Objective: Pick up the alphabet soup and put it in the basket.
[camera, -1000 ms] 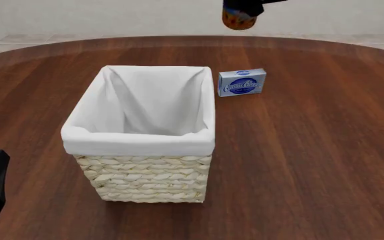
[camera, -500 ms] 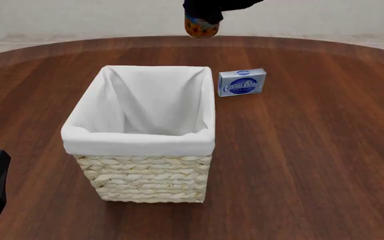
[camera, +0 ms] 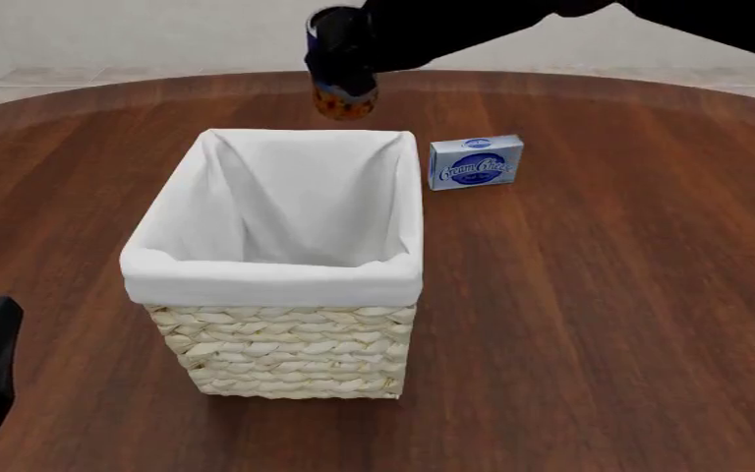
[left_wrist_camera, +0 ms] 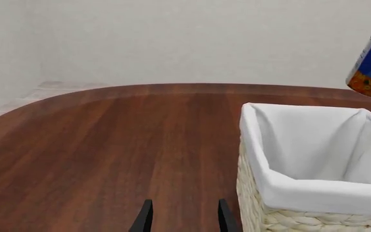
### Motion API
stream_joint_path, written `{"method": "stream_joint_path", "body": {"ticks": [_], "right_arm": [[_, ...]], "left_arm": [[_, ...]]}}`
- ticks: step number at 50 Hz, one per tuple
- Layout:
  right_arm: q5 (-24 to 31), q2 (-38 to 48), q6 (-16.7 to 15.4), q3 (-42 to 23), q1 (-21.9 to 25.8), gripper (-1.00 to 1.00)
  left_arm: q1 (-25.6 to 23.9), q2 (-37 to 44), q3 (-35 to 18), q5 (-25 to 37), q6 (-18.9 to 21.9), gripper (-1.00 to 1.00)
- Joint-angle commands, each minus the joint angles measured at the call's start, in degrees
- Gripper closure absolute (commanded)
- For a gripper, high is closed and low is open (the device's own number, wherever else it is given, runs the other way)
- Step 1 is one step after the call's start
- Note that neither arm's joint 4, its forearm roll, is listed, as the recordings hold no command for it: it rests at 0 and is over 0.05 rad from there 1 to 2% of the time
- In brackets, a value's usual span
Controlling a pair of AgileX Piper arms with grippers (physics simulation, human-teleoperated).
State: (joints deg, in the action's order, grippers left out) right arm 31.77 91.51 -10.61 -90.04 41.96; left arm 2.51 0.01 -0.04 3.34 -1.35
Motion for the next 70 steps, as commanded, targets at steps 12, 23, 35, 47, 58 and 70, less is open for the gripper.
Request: {"method": "stream_joint_path", "body": {"ticks": [12, 23, 35, 47, 58, 70], "right_arm": [[-3.0, 2.5, 5.2, 1.1, 3.1, 1.00], [-3.9, 4.2, 6.1, 1.8, 3.2, 1.00], [-4.1, 5.6, 7.1, 3.6, 4.1, 1.00], [-4.6, 6.0, 7.3, 5.0, 5.1, 1.00], [-5.2, 7.2, 6.6, 5.7, 4.6, 1.00], [-5.8, 8.1, 6.9, 6.6, 4.7, 1.00]], "left_arm": [[0.2, 0.0, 0.0, 0.0, -0.1, -1.00], [0.1, 0.0, -0.5, 0.4, 0.0, -1.00], [0.1, 0.0, 0.0, 0.2, -0.1, -1.00], [0.1, 0.0, 0.0, 0.2, 0.0, -1.00], [0.3, 0.0, 0.0, 0.4, 0.0, -1.00], [0.4, 0.0, 0.0, 0.5, -0.1, -1.00]]}}
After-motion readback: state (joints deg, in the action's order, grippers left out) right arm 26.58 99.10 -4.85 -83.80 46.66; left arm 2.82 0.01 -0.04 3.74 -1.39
